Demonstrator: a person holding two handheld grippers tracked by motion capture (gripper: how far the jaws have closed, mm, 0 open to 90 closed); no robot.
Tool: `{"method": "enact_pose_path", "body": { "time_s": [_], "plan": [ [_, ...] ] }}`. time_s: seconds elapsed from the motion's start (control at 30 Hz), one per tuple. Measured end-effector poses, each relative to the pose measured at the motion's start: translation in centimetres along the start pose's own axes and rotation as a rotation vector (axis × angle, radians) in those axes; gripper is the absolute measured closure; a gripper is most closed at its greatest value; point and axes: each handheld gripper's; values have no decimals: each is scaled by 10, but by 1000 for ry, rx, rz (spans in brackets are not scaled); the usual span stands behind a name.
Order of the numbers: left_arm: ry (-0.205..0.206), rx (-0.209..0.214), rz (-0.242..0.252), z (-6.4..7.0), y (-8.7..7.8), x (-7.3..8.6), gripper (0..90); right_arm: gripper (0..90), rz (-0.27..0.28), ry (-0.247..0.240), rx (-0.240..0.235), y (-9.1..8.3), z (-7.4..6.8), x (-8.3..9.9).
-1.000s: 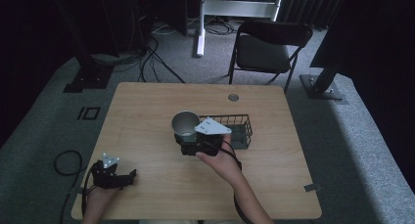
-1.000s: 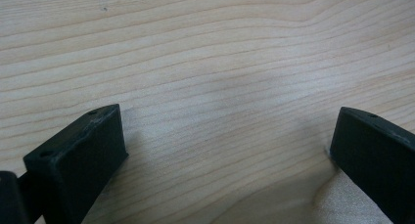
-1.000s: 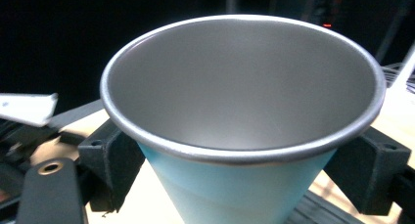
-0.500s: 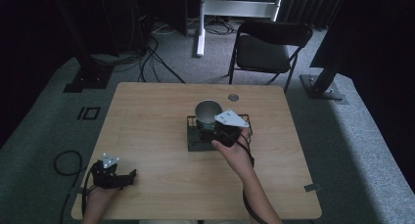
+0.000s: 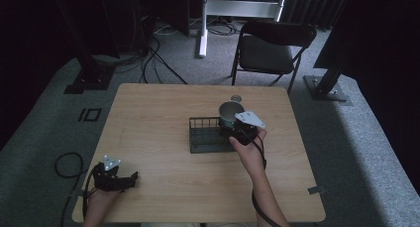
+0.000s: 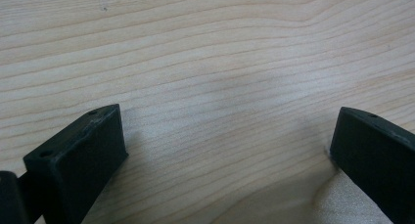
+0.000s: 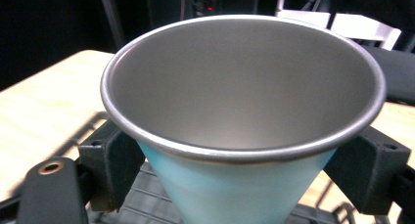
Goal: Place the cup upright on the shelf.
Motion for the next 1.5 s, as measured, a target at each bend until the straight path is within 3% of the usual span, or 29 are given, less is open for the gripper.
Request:
{"method": "enact_pose_path", "body": {
  "time_s": [0.47, 0.77, 0.83, 0.93, 1.27, 1.5],
  "plan": [
    [-1, 0, 0, 0, 0, 0, 5, 151, -42, 20, 14, 11, -1, 23],
    [-2, 0, 1, 0, 0, 0, 5, 126, -31, 51, 19, 10, 0, 28],
    [-2, 0, 1, 0, 0, 0, 5, 112, -16, 76, 10, 7, 0, 28],
    [-1, 0, 1, 0, 0, 0, 5, 109, -6, 54, 6, 2, 1, 29],
    [-1, 0, 1, 0, 0, 0, 5, 107, -21, 47, -26, -16, 11, 40],
    [0, 0, 0, 0, 0, 0, 5, 107, -27, 21, -19, -30, 21, 49]
  ]
}}
Point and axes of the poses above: each handheld gripper's, and its own axes: y roughly forward along the jaws, x roughly out of its underside, z roughly to its right
